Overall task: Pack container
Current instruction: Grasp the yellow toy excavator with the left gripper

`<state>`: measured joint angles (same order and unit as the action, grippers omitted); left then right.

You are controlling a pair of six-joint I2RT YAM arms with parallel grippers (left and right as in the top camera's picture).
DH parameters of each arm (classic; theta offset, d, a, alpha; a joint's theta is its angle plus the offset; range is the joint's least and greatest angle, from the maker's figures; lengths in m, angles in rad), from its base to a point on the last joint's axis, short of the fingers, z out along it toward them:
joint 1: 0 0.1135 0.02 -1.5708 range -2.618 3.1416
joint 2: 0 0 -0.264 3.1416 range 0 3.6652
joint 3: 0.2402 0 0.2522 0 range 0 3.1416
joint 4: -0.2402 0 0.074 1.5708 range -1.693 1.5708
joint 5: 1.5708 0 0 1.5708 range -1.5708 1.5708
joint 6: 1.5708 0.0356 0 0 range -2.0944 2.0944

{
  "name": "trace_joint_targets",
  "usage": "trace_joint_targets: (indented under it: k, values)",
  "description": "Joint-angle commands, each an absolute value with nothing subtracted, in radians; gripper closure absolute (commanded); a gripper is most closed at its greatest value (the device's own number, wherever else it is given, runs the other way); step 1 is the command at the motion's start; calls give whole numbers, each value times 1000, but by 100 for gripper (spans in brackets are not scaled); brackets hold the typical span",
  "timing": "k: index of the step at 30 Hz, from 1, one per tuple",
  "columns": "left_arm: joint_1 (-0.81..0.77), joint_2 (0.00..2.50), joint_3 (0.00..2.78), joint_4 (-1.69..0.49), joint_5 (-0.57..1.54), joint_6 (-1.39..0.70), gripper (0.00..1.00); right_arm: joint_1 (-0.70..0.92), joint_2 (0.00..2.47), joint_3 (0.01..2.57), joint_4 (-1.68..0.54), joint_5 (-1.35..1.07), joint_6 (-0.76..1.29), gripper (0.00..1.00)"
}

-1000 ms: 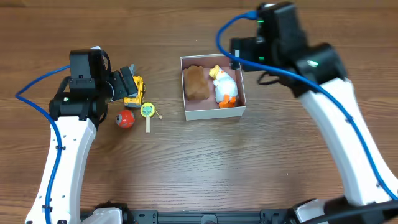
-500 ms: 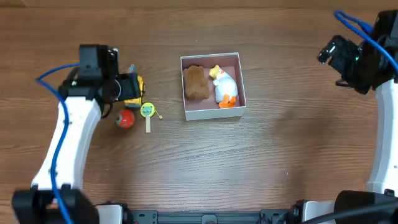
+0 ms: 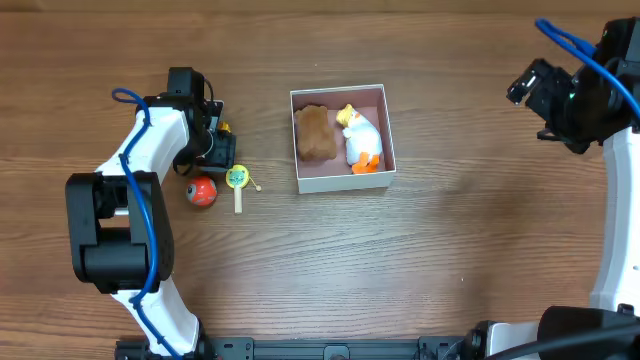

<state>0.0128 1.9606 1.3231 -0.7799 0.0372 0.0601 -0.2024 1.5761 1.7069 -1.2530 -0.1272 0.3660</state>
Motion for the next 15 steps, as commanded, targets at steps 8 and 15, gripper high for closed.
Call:
trace_joint_targets:
  k: [8, 15]
  values:
    - [6, 1969, 1346, -719, 19, 83, 73, -203, 1573, 1707, -1267, -133, 367, 0]
    - [-2, 1967, 1448, -831, 19, 83, 86, -203, 1573, 1707, -1271, -133, 368, 0]
